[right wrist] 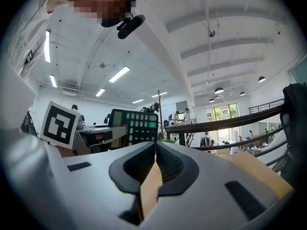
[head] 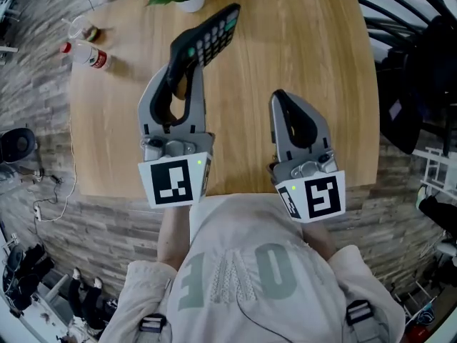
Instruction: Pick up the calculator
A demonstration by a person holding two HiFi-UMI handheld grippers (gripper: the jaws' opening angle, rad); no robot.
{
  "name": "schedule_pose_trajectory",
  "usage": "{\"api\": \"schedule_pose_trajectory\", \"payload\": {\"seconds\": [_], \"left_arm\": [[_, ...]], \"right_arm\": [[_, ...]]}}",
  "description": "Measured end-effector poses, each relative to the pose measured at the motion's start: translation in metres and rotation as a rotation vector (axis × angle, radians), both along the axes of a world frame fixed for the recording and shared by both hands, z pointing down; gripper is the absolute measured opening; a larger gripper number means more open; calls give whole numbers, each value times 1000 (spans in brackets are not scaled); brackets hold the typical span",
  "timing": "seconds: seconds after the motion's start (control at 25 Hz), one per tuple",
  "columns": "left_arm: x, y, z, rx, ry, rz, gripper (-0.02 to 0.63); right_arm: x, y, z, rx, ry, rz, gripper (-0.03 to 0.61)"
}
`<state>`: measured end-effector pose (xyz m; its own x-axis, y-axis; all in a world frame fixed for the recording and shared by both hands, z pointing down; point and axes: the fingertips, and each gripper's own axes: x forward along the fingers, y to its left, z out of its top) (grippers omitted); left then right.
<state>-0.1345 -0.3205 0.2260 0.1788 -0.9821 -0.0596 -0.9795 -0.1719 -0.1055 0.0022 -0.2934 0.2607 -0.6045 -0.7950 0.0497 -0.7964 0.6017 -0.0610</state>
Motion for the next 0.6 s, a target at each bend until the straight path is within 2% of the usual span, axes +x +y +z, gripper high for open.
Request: {"api": "schedule_pose_trajectory", "payload": {"seconds": [0.24,0.36,0.6], "left_arm": [[-14,37,-18,141,45,-86,117],[-19,49,-21,178,40,-116,117],[-17,52,-28,207,9,-101,117]], "right_arm": [[-10,5,-3,15,9,-8,21],[-11,7,-2,15,10,-9,21],[-16,6,2,-2,21,-3,21]]}}
